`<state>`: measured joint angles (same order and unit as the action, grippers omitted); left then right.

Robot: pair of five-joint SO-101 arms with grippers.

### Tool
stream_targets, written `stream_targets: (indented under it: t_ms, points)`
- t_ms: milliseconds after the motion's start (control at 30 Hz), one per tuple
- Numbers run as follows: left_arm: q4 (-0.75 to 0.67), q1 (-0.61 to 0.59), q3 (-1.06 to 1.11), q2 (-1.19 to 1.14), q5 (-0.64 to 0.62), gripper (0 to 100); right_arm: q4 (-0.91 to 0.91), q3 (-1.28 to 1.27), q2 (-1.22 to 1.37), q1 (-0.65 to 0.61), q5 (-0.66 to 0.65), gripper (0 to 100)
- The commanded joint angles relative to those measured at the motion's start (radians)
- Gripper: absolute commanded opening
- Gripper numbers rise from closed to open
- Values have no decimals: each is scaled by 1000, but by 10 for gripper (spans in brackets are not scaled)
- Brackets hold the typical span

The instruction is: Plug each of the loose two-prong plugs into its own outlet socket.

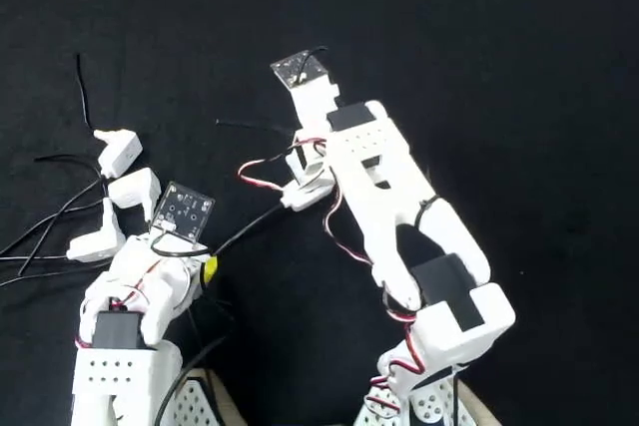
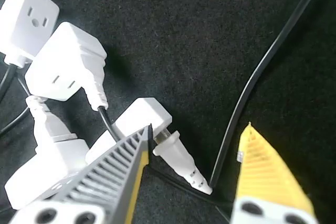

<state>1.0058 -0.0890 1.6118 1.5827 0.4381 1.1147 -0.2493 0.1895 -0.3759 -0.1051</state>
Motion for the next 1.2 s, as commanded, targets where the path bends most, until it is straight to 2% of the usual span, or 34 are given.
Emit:
stream_targets:
  t_ms: [0, 267, 633, 867, 1033, 1167]
  points:
    - [-15, -1, -5, 2, 0, 268, -2, -70, 5, -49, 6, 12]
    - [-15, -1, -5, 2, 0, 268, -2, -96, 5, -74, -3, 12]
    - [-15, -1, -5, 2, 0, 268, -66, -151, 41, 14, -315, 12]
    - [-15, 1, -5, 2, 0, 268, -94, -150, 71, 9, -313, 12]
    - [-15, 1, -5, 2, 0, 268, -92, -151, 73, -41, -296, 12]
    - [-15, 1, -5, 2, 0, 268, -87, -157, 105, -18, -296, 12]
